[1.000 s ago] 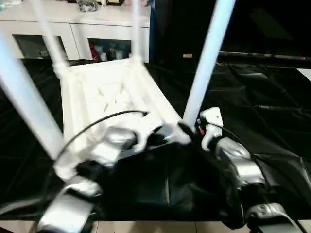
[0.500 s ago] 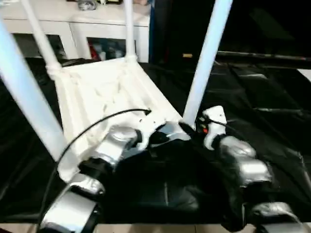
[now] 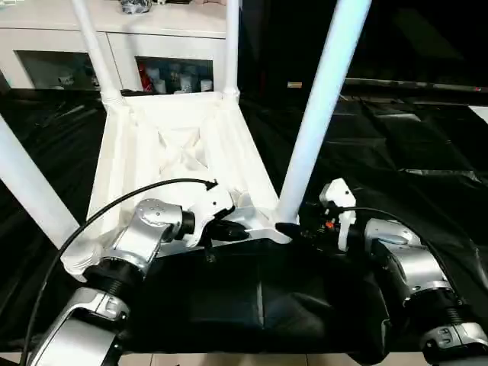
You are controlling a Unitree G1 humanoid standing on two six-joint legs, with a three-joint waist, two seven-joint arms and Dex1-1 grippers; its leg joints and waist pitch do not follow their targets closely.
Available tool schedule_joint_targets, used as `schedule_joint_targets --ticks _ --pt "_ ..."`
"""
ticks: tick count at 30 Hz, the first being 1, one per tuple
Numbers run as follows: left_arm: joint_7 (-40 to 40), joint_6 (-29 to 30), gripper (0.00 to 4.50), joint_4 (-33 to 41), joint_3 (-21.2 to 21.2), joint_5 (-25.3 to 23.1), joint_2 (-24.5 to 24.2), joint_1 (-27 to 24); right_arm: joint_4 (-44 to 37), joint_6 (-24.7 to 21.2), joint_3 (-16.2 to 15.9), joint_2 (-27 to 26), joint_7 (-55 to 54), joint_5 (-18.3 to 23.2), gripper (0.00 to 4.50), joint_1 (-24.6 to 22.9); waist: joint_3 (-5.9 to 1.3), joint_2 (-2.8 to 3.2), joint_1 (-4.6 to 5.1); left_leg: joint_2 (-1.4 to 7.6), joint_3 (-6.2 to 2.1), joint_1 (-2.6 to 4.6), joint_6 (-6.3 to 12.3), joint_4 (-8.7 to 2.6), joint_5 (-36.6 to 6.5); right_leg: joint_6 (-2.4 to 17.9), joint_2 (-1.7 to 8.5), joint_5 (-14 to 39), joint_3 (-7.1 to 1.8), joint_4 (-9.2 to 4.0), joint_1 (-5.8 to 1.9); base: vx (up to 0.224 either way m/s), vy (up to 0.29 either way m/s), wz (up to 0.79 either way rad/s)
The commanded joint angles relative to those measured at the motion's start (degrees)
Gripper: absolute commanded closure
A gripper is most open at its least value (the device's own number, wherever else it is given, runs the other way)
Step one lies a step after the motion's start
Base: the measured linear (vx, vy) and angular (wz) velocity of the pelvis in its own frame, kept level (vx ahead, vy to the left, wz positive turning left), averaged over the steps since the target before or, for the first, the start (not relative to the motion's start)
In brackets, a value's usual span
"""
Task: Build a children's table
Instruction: Rotate leg to tighten
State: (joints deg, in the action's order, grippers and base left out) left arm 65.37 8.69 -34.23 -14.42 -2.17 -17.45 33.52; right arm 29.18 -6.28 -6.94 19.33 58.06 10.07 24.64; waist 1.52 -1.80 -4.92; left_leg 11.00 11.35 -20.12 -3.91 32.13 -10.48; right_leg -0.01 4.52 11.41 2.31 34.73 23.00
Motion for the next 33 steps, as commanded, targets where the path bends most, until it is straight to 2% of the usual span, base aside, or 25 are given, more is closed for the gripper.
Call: schedule_joint_targets --ticks 1,3,13,17,23,24,26,30,33 --pt "0.7 0.2 4.50 1.0 0.8 3.7 1.4 -1.9 -0.1 -1.6 -3.2 -0.2 2.2 -0.9 0.72 -1.1 -2.01 -0.94 -0.02 2.28 -0.99 -0.07 3.19 -3.44 -13.2 10.2 3.60 15.2 -2.19 -4.88 -2.22 0.000 0.000 0.00" --pt "0.7 0.6 4.50 1.8 0.8 3.8 1.3 -2.2 -0.2 -0.8 -3.6 -0.1 2.1 -1.5 0.46 -1.2 -1.98 -0.96 -0.04 2.33 -0.98 -0.03 3.07 -3.45 -13.3 10.0 3.64 16.0 -2.20 -4.95 -2.18 0.000 0.000 0.00" --pt "1.1 1.3 4.50 2.8 0.8 3.7 1.2 -2.7 2.0 1.0 -3.6 -1.3 -0.4 -3.0 0.46 -0.6 -2.12 -0.83 0.04 2.23 -0.90 -0.02 3.16 -3.32 -11.8 10.6 3.48 13.3 -2.19 -4.66 -2.25 0.000 0.000 0.00" --pt "1.2 1.9 4.50 3.3 0.9 3.6 1.1 -2.9 4.8 1.7 -3.0 -1.8 -1.6 -3.6 0.46 0.7 -2.20 -0.70 0.06 2.19 -0.85 -0.04 3.22 -3.23 -11.1 11.6 3.43 11.2 -2.17 -4.42 -2.34 0.000 0.000 0.00" --pt "1.1 2.2 4.50 3.7 1.0 3.6 1.0 -3.0 6.1 2.3 -2.8 -2.4 -2.6 -4.0 0.46 1.3 -2.20 -0.68 0.06 2.22 -0.88 0.01 3.15 -3.25 -11.4 11.6 3.43 11.1 -2.16 -4.40 -2.42 0.000 0.000 0.00" --pt "1.2 2.4 4.50 4.0 1.1 3.6 0.9 -3.1 5.9 2.3 -2.5 -2.7 -2.2 -3.3 0.60 1.3 -2.20 -0.65 0.01 2.24 -0.86 0.02 3.26 -3.23 -11.2 11.8 3.43 10.3 -2.19 -4.33 -2.45 0.000 0.000 0.00" --pt "1.3 2.6 4.50 4.3 1.1 3.6 0.8 -3.3 5.6 2.4 -2.3 -2.8 -1.8 -2.9 0.60 1.2 -2.24 -0.69 0.04 2.23 -0.87 -0.03 3.43 -3.21 -10.8 12.0 3.41 9.5 -2.16 -4.21 -2.54 0.000 0.000 0.00" --pt "1.5 2.7 4.50 4.5 1.1 3.7 0.6 -3.5 3.5 1.7 -2.0 -2.8 0.4 -1.3 1.06 0.4 -2.28 -0.69 -0.04 2.23 -0.81 0.01 3.86 -3.10 -10.2 12.3 3.41 8.5 -2.15 -4.11 -2.58 0.000 0.000 0.00" --pt "1.6 2.9 4.50 4.7 1.1 3.7 0.5 -3.6 2.8 1.7 -1.8 -2.6 1.0 -0.9 1.06 0.1 -2.29 -0.67 -0.11 2.27 -0.80 0.01 4.09 -3.08 -10.0 12.5 3.37 8.0 -2.13 -4.05 -2.60 0.000 0.000 0.00"
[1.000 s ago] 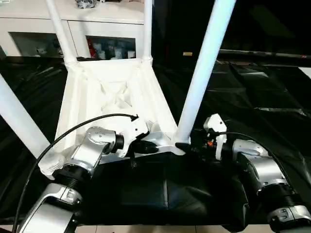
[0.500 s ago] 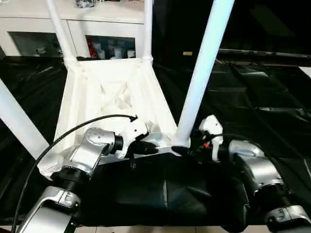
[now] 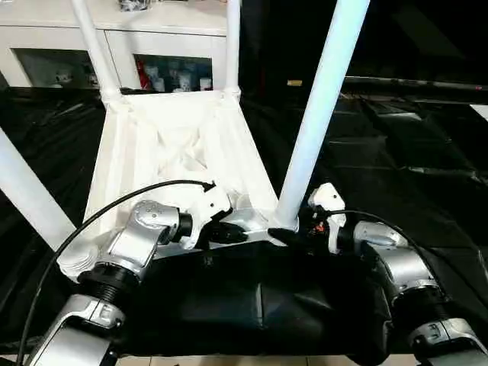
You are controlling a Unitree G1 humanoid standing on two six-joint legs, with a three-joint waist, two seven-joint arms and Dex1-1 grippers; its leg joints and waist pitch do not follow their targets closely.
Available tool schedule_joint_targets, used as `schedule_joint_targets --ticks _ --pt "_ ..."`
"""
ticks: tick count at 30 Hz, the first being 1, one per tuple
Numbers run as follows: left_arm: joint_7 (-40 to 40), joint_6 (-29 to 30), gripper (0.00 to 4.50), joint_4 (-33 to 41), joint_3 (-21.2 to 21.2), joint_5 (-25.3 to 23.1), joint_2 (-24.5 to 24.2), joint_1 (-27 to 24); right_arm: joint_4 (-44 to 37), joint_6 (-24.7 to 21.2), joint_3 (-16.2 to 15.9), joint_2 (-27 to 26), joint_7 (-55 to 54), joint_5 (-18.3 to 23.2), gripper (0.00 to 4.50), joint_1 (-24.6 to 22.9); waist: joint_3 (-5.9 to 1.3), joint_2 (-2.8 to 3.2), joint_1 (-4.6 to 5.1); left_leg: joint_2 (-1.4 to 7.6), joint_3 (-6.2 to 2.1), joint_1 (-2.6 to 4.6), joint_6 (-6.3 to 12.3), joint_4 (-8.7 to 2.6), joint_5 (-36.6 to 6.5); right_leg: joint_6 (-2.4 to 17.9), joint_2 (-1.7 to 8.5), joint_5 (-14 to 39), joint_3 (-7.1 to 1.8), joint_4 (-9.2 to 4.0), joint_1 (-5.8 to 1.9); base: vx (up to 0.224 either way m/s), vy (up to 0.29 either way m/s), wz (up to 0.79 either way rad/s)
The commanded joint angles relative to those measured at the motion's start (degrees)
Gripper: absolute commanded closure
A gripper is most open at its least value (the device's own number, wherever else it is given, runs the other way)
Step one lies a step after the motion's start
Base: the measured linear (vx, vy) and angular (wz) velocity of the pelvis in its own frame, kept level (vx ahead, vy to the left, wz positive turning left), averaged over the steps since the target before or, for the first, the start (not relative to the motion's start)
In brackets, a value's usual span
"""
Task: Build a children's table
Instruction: Rotate leg to tighten
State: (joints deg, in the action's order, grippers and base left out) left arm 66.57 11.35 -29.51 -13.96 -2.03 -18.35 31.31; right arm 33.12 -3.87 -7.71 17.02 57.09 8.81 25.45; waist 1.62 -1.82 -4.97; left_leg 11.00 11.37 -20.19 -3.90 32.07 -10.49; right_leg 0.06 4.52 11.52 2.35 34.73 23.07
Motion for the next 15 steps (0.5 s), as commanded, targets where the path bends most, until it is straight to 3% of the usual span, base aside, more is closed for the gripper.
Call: schedule_joint_targets --ticks 1,6,7,15 --pt "0.4 0.3 4.50 0.0 0.6 3.5 1.4 -1.4 -1.1 -0.8 -1.1 0.0 1.8 -0.1 1.06 -0.7 -2.37 -0.75 -0.02 2.24 -0.80 0.03 4.12 -3.01 -9.9 12.4 3.35 7.8 -2.17 -4.04 -2.68 0.000 0.000 0.00" --pt "0.5 0.4 4.50 0.0 0.6 3.4 1.4 -1.4 -0.4 -0.6 -0.9 0.1 1.6 -0.2 1.06 -0.5 -2.41 -0.58 -0.03 2.20 -0.81 0.10 3.79 -2.97 -10.1 12.5 3.39 8.2 -2.17 -4.06 -2.68 0.000 0.000 0.00" --pt "0.5 0.5 4.50 0.1 0.6 3.4 1.4 -1.4 -0.5 -0.8 -0.8 0.1 1.7 -0.1 1.35 -0.5 -2.41 -0.62 -0.02 2.19 -0.81 0.05 3.81 -2.97 -9.9 12.5 3.38 7.9 -2.17 -4.01 -2.72 0.000 0.000 0.00" --pt "1.0 0.9 4.50 0.7 0.3 3.4 1.1 -1.9 -0.3 -0.9 -1.5 0.0 1.6 -0.6 1.71 -0.9 -2.40 -0.53 -0.03 2.23 -0.83 0.10 3.91 -2.97 -9.8 12.8 3.38 7.5 -2.11 -3.94 -2.73 0.000 0.000 0.00"
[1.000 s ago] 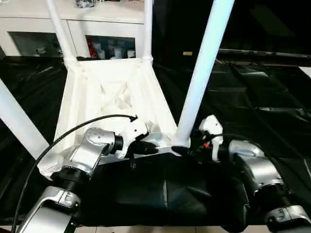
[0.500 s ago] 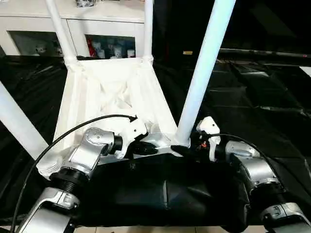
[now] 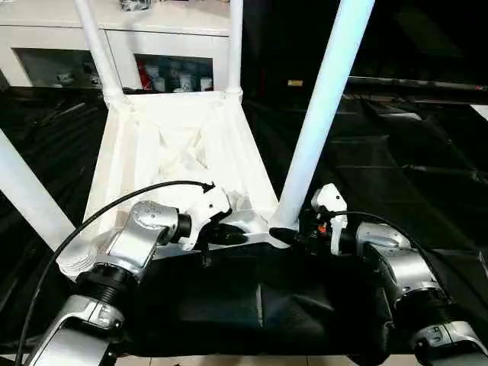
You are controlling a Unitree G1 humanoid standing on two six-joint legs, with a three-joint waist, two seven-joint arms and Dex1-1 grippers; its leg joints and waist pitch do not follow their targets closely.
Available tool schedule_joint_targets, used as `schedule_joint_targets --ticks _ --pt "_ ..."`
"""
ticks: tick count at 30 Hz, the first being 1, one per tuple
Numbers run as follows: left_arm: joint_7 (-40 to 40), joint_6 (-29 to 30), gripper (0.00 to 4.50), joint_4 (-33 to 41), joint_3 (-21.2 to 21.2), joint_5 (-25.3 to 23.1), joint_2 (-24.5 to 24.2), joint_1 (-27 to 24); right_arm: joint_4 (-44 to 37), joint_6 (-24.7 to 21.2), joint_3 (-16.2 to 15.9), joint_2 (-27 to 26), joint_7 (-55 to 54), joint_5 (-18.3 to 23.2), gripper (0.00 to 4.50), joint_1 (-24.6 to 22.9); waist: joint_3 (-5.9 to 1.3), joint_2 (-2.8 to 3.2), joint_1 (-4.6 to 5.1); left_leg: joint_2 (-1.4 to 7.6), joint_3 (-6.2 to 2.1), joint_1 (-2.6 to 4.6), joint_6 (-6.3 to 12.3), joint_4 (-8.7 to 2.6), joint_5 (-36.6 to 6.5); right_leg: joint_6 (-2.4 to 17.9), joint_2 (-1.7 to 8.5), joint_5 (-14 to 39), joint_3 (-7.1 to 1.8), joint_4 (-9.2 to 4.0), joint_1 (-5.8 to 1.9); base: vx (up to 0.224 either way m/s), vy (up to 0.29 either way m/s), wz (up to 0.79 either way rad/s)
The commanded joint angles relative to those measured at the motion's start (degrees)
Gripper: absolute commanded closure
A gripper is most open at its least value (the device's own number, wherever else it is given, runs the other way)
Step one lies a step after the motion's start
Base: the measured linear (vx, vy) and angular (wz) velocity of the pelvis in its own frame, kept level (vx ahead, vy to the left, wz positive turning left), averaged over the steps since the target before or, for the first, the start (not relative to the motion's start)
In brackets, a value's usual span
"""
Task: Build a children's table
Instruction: Rotate leg to tighten
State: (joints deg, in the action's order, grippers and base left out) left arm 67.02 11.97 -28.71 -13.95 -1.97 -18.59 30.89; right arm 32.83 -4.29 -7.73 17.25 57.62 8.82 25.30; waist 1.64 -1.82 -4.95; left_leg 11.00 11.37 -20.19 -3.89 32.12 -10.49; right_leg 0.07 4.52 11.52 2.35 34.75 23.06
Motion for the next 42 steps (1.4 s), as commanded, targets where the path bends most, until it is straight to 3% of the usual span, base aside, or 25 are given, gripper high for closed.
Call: schedule_joint_targets --ticks 1,6,11,15,18,23,25,28,30,33,38,42 --pt "0.7 0.3 4.50 -0.1 0.2 3.3 1.3 -1.6 -0.1 -0.6 -1.4 -0.4 1.1 -0.5 1.76 -0.7 -2.44 -0.49 -0.05 2.21 -0.82 0.14 3.85 -3.00 -9.9 12.8 3.36 7.6 -2.12 -3.97 -2.71 0.000 0.000 0.00" --pt "0.8 0.5 4.50 0.3 0.2 3.3 1.2 -1.9 -0.4 -0.9 -1.0 -0.8 0.5 -0.1 1.78 -1.2 -2.49 -0.81 0.00 2.17 -0.79 0.06 4.08 -2.92 -9.3 12.8 3.33 6.9 -2.12 -3.86 -2.80 0.000 0.000 0.00" --pt "-1.3 0.6 4.50 -0.4 0.2 2.5 2.0 -1.6 0.9 0.4 0.4 -2.7 -5.3 -0.9 1.78 -1.6 -2.36 -0.75 0.00 2.14 -0.81 0.05 3.91 -3.00 -9.5 12.6 3.40 7.8 -2.15 -3.97 -2.69 0.000 0.000 0.00" --pt "-10.9 2.1 4.50 -4.2 -0.2 -1.4 5.8 0.8 2.9 -0.7 2.8 -8.3 -18.8 -2.3 1.78 -1.1 -1.93 -0.51 0.66 2.16 -1.14 0.26 1.28 -3.55 -14.6 10.0 3.54 17.8 -2.20 -4.99 -2.24 0.000 0.000 0.00" --pt "-17.5 4.1 4.50 -7.2 -0.6 -3.3 9.8 3.0 3.6 -1.5 3.2 -12.3 -29.0 -4.9 1.78 -0.4 -1.97 -0.42 1.04 2.08 -1.32 0.51 -0.40 -3.73 -15.9 8.4 3.56 21.2 -2.29 -5.36 -1.94 0.000 0.000 0.00" --pt "-23.2 5.7 4.50 -9.7 -1.2 -4.7 13.5 5.2 5.5 -1.7 2.7 -15.5 -36.9 -7.2 1.78 0.5 -2.02 -0.49 1.15 1.90 -1.38 0.36 0.17 -3.69 -16.7 7.5 3.56 21.8 -2.29 -5.66 -1.87 0.000 0.000 0.00" --pt "-26.2 5.6 4.50 -11.1 -2.7 -6.5 15.4 6.2 6.7 -0.2 2.5 -17.6 -40.3 -8.1 1.78 0.9 -2.12 -0.33 1.07 1.95 -1.34 0.25 0.41 -3.66 -15.7 7.6 3.46 19.0 -2.35 -5.45 -1.84 0.000 0.000 0.00" --pt "-26.4 4.3 4.50 -11.7 -2.9 -7.1 16.2 6.1 6.7 1.2 3.5 -18.9 -39.7 -7.2 1.78 1.1 -2.21 -0.26 0.75 1.89 -1.24 0.12 0.95 -3.63 -14.9 8.4 3.29 14.6 -2.28 -5.15 -2.13 0.000 0.000 0.00" --pt "-25.1 3.7 4.50 -11.2 -2.6 -6.6 15.8 5.6 5.4 1.4 4.8 -19.1 -36.8 -4.3 1.22 0.9 -2.21 -0.25 0.63 1.92 -1.22 0.17 1.31 -3.62 -15.2 8.7 3.36 14.3 -2.29 -5.14 -2.17 0.000 0.000 0.00" --pt "-24.0 3.1 4.50 -10.9 -2.3 -6.0 15.3 5.4 4.0 1.5 5.2 -18.8 -34.8 -2.7 0.99 0.6 -2.17 -0.24 0.57 1.96 -1.24 0.09 1.43 -3.70 -15.7 8.8 3.37 14.5 -2.26 -5.19 -2.25 0.000 0.000 0.00" --pt "-19.1 0.5 4.50 -9.1 -1.3 -4.0 12.2 4.1 0.2 1.1 2.2 -13.4 -23.8 -2.1 0.58 -0.5 -2.29 -0.46 0.16 1.98 -1.13 -0.08 2.87 -3.36 -13.4 9.7 3.43 11.1 -2.24 -4.84 -2.64 0.000 0.000 0.00" --pt "-7.5 -2.7 4.50 -3.8 -1.1 -0.3 6.3 0.3 -5.9 -2.8 0.8 -4.4 -7.4 1.8 0.58 -2.4 -2.03 -0.55 -0.16 2.14 -1.14 -0.37 4.42 -3.38 -12.6 9.1 3.64 14.7 -2.28 -5.10 -2.78 0.000 0.000 0.00"
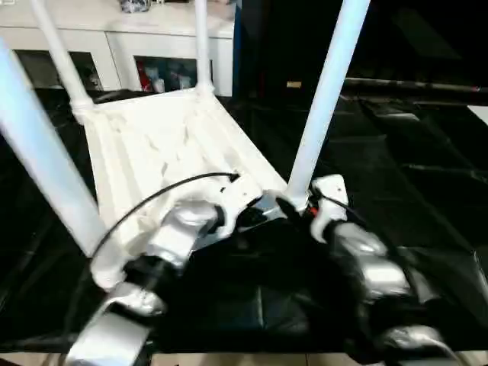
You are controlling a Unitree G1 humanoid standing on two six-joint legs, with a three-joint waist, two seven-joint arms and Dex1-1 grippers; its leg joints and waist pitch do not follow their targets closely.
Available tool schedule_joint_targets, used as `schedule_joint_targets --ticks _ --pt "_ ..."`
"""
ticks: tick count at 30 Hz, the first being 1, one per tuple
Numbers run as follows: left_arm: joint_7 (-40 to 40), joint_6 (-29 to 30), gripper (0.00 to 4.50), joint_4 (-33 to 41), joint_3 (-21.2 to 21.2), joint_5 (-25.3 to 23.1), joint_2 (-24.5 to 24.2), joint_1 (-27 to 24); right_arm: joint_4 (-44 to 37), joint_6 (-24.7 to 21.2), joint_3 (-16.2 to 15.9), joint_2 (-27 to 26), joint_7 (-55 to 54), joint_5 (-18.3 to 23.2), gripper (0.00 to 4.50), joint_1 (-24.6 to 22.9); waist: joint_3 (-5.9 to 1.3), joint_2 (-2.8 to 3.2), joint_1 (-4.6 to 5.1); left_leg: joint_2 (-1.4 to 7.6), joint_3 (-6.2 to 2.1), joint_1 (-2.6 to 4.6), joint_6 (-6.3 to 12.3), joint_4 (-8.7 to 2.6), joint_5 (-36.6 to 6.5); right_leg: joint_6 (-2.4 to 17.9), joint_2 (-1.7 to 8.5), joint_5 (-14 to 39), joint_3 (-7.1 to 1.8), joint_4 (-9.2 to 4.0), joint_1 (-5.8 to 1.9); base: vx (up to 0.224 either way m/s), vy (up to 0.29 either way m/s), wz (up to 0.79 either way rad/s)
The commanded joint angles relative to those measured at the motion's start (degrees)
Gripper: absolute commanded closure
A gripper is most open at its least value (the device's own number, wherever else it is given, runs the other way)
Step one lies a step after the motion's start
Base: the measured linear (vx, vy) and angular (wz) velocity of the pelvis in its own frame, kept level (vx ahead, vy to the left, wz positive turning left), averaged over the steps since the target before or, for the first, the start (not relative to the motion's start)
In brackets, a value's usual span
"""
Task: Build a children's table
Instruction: Rotate leg to tighten
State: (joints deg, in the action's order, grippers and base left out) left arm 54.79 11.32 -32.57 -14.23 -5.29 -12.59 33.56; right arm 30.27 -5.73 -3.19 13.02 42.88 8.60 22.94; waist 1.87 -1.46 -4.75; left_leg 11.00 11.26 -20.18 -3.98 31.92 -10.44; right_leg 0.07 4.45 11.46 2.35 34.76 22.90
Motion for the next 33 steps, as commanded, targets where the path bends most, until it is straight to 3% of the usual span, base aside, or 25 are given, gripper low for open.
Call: schedule_joint_targets --ticks 1,3,4,7,8,11,14,19,20,25,33 --pt "6.3 -2.1 4.50 0.9 -0.7 3.8 -0.4 -2.9 -3.9 -1.9 -3.8 0.7 8.8 2.4 0.58 -0.1 -2.26 -0.91 -0.35 2.14 -1.03 -0.38 4.51 -3.18 -12.7 9.1 3.72 14.7 -2.28 -5.12 -2.61 0.000 0.000 0.00" --pt "11.2 -0.9 4.50 3.7 -0.9 5.7 -2.5 -4.4 -4.9 -3.1 -4.0 2.7 12.1 3.0 0.58 -0.4 -2.22 -0.99 -0.21 2.27 -1.00 -0.22 4.19 -3.29 -12.5 9.4 3.66 15.9 -2.23 -5.13 -2.32 0.000 0.000 0.00" --pt "13.0 -0.3 4.50 4.8 -1.1 6.2 -3.4 -5.0 -5.4 -3.5 -4.2 3.4 13.4 3.1 0.58 -0.5 -2.25 -0.74 -0.32 2.34 -1.00 -0.05 3.93 -3.25 -12.3 9.9 3.68 15.6 -2.29 -4.94 -2.28 0.000 0.000 0.00" --pt "14.9 0.1 4.50 5.9 -1.3 6.9 -4.6 -5.6 -6.0 -3.8 -4.5 4.3 14.9 3.2 0.58 -0.7 -2.33 -0.66 -0.30 2.44 -0.94 -0.02 3.80 -3.22 -11.3 11.0 3.48 12.1 -2.29 -4.44 -2.16 0.000 0.000 0.00" --pt "16.7 0.5 4.50 6.9 -1.1 7.7 -6.1 -6.2 -6.5 -4.3 -5.4 5.4 16.9 2.9 0.58 -0.7 -2.44 -0.47 -0.45 2.50 -0.78 0.34 3.93 -3.10 -10.7 11.8 3.40 10.0 -2.28 -4.28 -1.97 0.000 0.000 0.00" --pt "17.8 0.9 4.50 7.6 -0.8 8.3 -7.0 -6.6 -6.6 -4.5 -6.2 6.3 18.4 2.5 0.58 -0.5 -2.46 -0.54 -0.44 2.37 -0.72 0.01 4.16 -2.94 -9.6 12.8 3.39 7.1 -2.16 -3.87 -2.34 0.000 0.000 0.00" --pt "18.7 1.2 4.50 8.0 -0.4 8.6 -7.8 -6.8 -6.2 -4.0 -7.3 7.1 19.9 1.7 0.58 -0.4 -2.35 -0.87 -0.34 2.22 -0.65 -0.18 4.13 -2.87 -10.1 12.5 3.52 8.7 -2.18 -4.02 -2.43 0.000 0.000 0.00" --pt "18.3 1.4 4.50 8.2 0.1 8.4 -8.0 -6.8 -4.5 -2.9 -7.7 7.0 19.9 0.9 0.58 0.0 -2.37 -0.87 -0.34 2.23 -0.72 -0.07 3.82 -2.84 -9.7 11.8 3.56 9.9 -2.22 -4.07 -2.39 0.000 0.000 0.00" --pt "18.2 1.5 4.50 8.2 0.1 8.5 -7.9 -6.7 -4.1 -2.6 -7.7 7.0 19.7 0.9 0.85 0.1 -2.43 -0.89 -0.35 2.20 -0.70 -0.08 3.88 -2.77 -9.4 11.9 3.54 9.3 -2.23 -3.99 -2.44 0.000 0.000 0.00" --pt "18.0 1.7 4.50 8.1 -0.2 9.0 -7.9 -6.4 -2.6 -1.7 -7.7 6.9 20.0 0.9 1.27 0.3 -2.46 -0.89 -0.34 2.18 -0.67 -0.04 4.08 -2.70 -9.2 12.1 3.49 8.9 -2.20 -3.93 -2.46 0.000 0.000 0.00" --pt "18.5 2.4 4.50 8.3 -0.4 9.0 -7.9 -6.6 -0.2 -0.4 -7.6 6.4 20.1 0.9 1.72 0.3 -2.52 -0.91 -0.28 2.11 -0.66 -0.11 4.45 -2.53 -8.8 12.7 3.42 8.0 -2.15 -3.74 -2.57 0.000 0.000 0.00"
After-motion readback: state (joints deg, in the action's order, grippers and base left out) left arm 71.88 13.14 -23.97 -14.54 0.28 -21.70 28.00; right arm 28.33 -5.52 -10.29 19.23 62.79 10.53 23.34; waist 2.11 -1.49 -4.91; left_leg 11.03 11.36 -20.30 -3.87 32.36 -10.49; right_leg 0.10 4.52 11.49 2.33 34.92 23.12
